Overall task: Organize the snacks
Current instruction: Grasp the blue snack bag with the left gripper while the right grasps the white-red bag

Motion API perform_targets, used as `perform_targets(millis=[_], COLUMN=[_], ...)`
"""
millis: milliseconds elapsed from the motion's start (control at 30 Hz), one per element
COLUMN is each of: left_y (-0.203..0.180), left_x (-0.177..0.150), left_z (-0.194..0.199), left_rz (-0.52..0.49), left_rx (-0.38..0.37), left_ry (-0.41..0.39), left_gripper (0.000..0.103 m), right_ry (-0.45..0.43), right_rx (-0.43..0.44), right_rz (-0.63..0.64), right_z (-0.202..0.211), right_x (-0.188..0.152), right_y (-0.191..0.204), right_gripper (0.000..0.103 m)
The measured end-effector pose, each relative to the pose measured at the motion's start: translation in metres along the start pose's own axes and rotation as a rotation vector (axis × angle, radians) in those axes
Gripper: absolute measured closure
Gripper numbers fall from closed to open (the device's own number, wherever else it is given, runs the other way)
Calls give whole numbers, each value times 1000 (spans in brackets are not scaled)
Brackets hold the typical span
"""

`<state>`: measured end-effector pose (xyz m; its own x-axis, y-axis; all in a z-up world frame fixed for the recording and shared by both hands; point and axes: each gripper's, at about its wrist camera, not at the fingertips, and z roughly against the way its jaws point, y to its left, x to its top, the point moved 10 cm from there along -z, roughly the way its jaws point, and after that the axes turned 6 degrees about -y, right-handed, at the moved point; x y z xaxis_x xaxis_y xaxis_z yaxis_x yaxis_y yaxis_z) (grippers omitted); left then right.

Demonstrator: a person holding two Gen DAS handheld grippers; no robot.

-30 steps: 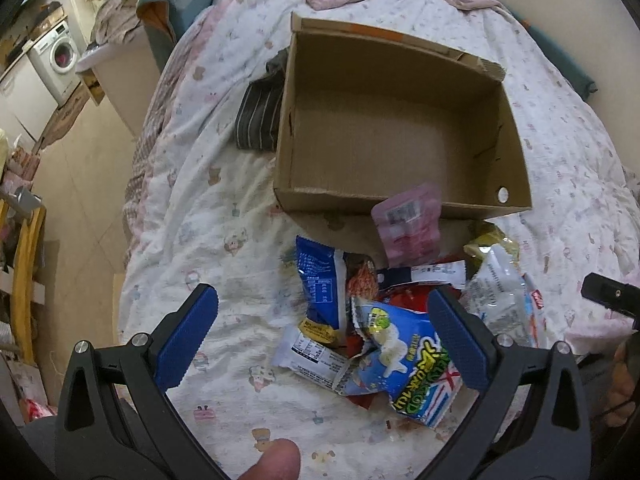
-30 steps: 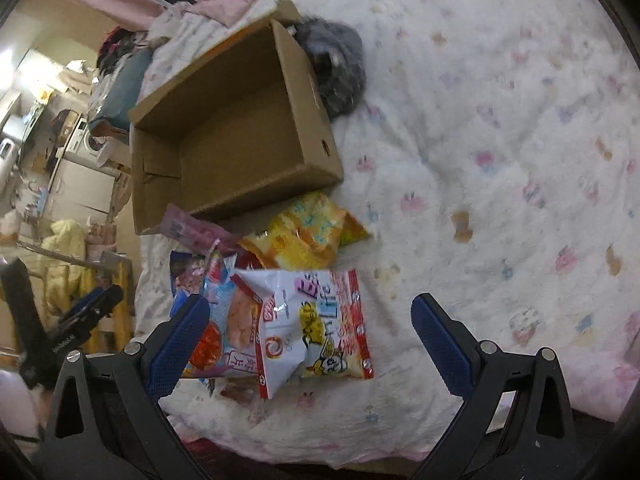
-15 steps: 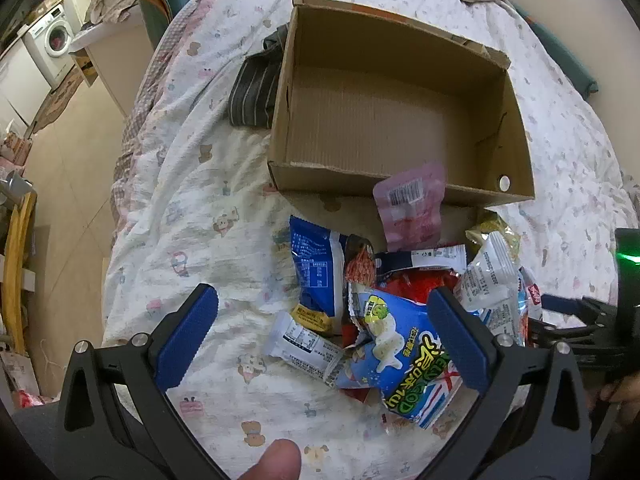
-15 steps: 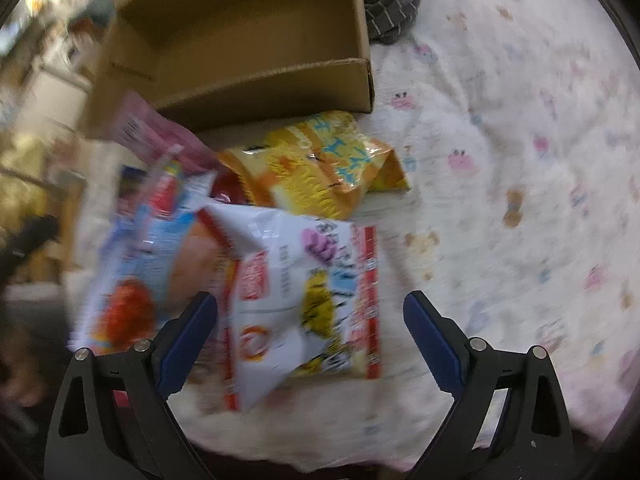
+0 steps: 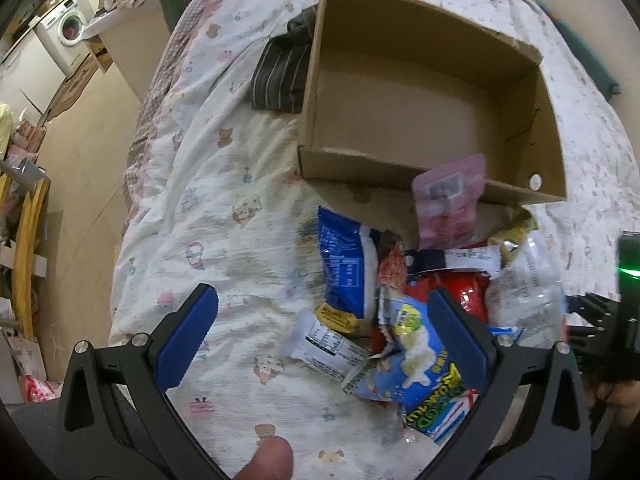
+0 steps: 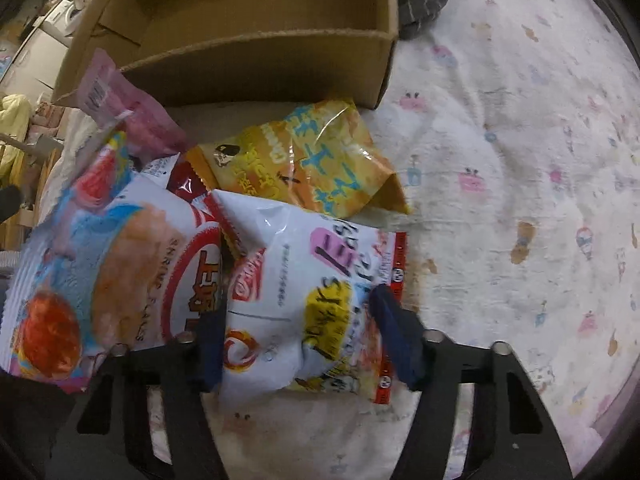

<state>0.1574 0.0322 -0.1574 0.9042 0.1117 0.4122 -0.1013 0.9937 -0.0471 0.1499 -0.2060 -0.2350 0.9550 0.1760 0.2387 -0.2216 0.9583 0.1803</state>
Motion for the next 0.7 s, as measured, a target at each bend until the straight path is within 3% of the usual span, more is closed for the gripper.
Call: perform_targets(millis=[100,233,367,433,500,567,700], left_y=[6,22,32,32,31,26,15], left_x=[-1,4,-5,-13,-20,-27,-13], left_z=[-10,-19,-39,-48,-54,-59,-53], left_rz=[10,31,100,89,88,104,79], left_rx=[16,59,8,20,22,-18,-35], left_ry=[32,52,132,171,198,225,161], left_gripper=[0,0,3,5,6,14,14], right_ry=[-37,-155,-284,-320,-335,-328,-319], right_rx=[50,125,217,232,242,260,264], right_rz=[-36,-105,-203,-225,-230,-233,-235], right_z=[17,55,87,95,97,95,90], right_x=[-4,2,18,30,34,36,36], right_y=[-7,-21,-32,-33,-27,-25,-22], right_gripper=[48,49,49,49,49,49,49])
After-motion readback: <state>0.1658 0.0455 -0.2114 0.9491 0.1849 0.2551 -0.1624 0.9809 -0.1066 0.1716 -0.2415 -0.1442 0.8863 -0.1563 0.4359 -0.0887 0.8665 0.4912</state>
